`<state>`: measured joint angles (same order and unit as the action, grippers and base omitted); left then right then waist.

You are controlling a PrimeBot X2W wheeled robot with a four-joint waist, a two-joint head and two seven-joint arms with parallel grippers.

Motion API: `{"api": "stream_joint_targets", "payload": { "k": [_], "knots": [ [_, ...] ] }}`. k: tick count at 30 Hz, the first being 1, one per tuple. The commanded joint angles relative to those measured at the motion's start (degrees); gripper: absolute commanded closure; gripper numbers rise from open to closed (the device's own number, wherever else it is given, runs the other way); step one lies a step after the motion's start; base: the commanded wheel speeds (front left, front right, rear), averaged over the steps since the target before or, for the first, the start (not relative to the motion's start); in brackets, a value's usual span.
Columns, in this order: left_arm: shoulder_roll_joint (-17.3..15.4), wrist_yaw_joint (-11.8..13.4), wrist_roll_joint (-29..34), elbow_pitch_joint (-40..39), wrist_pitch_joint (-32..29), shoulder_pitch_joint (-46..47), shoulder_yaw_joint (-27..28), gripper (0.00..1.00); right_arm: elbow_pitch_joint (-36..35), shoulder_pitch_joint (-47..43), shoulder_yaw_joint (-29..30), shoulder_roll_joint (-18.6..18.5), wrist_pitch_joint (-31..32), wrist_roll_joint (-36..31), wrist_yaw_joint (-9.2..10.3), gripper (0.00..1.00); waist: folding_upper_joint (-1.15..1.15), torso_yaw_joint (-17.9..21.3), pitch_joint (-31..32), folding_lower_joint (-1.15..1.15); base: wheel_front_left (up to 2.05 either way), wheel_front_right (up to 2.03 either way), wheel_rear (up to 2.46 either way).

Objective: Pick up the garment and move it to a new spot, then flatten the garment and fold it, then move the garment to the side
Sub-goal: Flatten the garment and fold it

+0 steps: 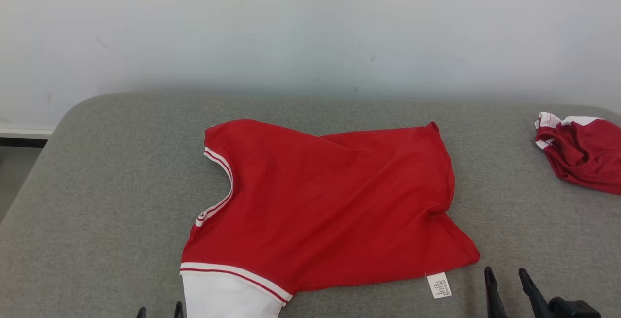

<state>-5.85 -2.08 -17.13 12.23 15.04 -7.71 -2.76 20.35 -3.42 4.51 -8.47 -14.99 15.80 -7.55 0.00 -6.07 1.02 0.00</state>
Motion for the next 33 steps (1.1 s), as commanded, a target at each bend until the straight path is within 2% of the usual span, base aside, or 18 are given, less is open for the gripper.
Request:
{"api": "stream_joint_targets", "payload": {
  "k": [1,10,18,24,25,26,27,30,33],
  "knots": [
    [0.47,-0.69,1.17,1.48,0.16,-0.91,0.26,0.00,0.90,0.96,-0.95,-0.71,-0.25,-1.00,0.17,0.00,0.00,0.13,0.01,0.00,0.00,0.00,0.00],
    [1.57,-3.81,2.89,9.74,0.17,0.83,-2.12,0.00,8.12,6.34,-4.23,-3.44,-0.24,-2.11,0.17,0.00,0.00,0.31,-0.72,0.00,0.00,0.00,0.00],
    [2.36,-4.77,1.37,15.75,0.18,4.76,-2.61,0.00,18.56,14.25,-7.67,-5.55,0.68,-1.03,0.17,0.00,0.00,-0.52,-3.23,0.00,0.00,0.00,0.00],
    [2.79,-5.11,0.16,20.58,0.18,8.06,-3.46,0.00,26.87,19.23,-10.48,-5.44,1.44,0.72,0.17,0.00,0.00,-1.03,-4.87,0.00,0.00,0.00,0.00],
    [2.80,-5.19,-0.50,21.70,0.18,8.38,-3.58,0.00,27.93,19.91,-10.91,-5.25,1.41,1.09,0.17,0.21,0.00,-1.16,-4.99,0.00,0.00,0.00,0.00],
    [2.88,-5.35,-1.82,23.61,0.17,9.42,-4.15,0.65,29.77,20.64,-11.97,-5.08,1.19,1.78,0.17,1.00,0.00,-1.33,-5.12,0.00,0.00,0.00,0.00],
    [2.92,-5.42,-2.27,24.45,0.17,9.93,-4.62,1.00,30.46,20.80,-12.27,-5.03,1.02,2.20,0.17,1.00,0.00,-1.38,-5.11,0.00,0.00,0.00,0.00],
    [3.00,-5.39,-3.15,25.31,0.16,10.48,-5.41,1.00,31.59,20.82,-12.94,-5.10,0.50,3.46,0.17,1.00,0.00,-1.32,-4.52,0.00,0.00,0.00,0.00],
    [2.90,-5.40,-4.25,21.60,0.17,9.39,-4.46,1.00,29.72,19.73,-13.42,-5.00,-0.02,5.06,0.17,1.00,0.00,-1.00,-3.86,0.00,0.00,0.00,0.00]
  ]
}}
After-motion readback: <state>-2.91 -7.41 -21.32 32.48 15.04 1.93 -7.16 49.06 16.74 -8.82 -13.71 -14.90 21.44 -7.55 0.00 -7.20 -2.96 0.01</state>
